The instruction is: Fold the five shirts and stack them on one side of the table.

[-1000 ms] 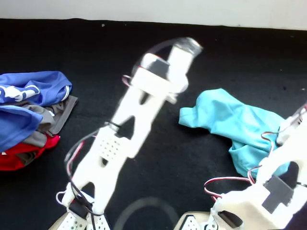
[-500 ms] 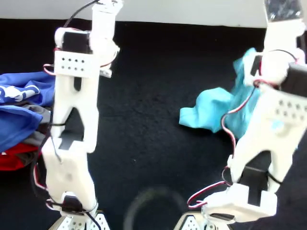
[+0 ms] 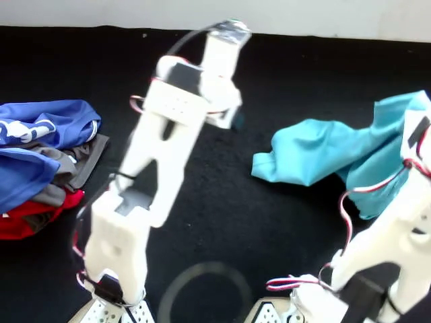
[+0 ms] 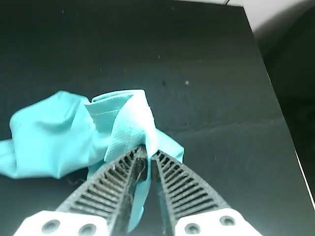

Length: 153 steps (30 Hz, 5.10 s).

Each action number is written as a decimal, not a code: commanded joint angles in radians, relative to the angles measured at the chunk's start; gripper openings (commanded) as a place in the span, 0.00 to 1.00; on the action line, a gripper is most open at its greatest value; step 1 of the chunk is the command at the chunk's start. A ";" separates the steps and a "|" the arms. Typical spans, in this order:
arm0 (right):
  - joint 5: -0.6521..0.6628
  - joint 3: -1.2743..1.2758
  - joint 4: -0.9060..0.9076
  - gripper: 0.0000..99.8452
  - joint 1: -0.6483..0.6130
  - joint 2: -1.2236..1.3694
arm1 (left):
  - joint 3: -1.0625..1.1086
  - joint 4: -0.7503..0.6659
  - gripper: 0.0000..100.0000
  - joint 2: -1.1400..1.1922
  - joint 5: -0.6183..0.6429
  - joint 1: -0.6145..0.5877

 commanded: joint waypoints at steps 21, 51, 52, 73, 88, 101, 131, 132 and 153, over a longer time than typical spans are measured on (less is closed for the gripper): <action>0.114 0.773 -0.165 0.01 0.199 -0.498 | -0.004 -0.382 0.07 0.403 0.020 0.211; -0.140 0.455 -0.185 0.01 -0.381 -0.019 | 0.248 0.295 0.01 -0.248 -0.158 -0.394; -0.140 0.420 -0.142 0.01 -0.394 0.030 | 0.355 0.293 0.01 -0.282 -0.176 -0.389; -0.009 1.247 -0.231 0.01 -0.484 -0.303 | 0.911 0.285 0.23 -0.371 -0.399 -0.452; 0.000 1.437 -0.371 0.01 -0.456 -0.375 | 0.611 0.018 0.23 -0.151 -0.285 -0.337; 0.000 1.438 -0.372 0.01 -0.452 -0.375 | 0.611 -0.035 0.05 -0.081 -0.290 -0.343; -0.077 0.651 -0.585 0.01 -0.332 -0.286 | 0.062 0.285 0.01 -0.647 -0.285 -0.352; -0.077 0.591 -0.575 0.01 -0.315 -0.263 | 0.062 0.285 0.01 -0.684 -0.285 -0.352; -0.077 -0.292 -0.367 0.01 -0.240 -0.137 | 0.061 0.184 0.01 -1.101 -0.285 -0.354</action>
